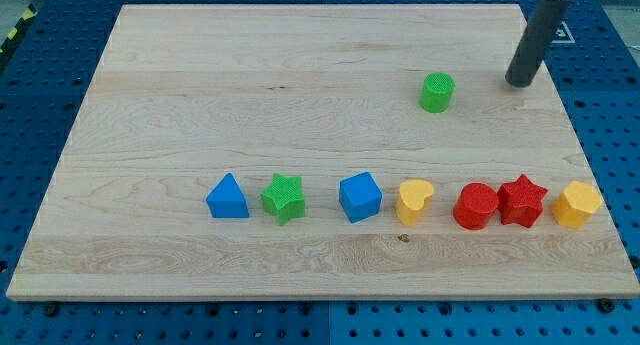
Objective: Slide green circle to the center
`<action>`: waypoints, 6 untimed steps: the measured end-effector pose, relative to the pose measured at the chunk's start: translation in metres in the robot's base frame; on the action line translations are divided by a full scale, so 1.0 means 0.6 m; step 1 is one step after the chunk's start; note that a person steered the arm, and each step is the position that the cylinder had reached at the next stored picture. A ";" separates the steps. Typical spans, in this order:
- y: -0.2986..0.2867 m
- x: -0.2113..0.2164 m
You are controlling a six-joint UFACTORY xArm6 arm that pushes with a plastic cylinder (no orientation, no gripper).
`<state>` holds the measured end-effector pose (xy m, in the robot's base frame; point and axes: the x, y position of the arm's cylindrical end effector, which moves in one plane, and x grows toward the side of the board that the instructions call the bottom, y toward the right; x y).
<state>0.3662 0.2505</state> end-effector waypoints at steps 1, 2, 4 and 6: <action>-0.028 0.038; -0.074 0.038; -0.197 0.029; -0.243 -0.023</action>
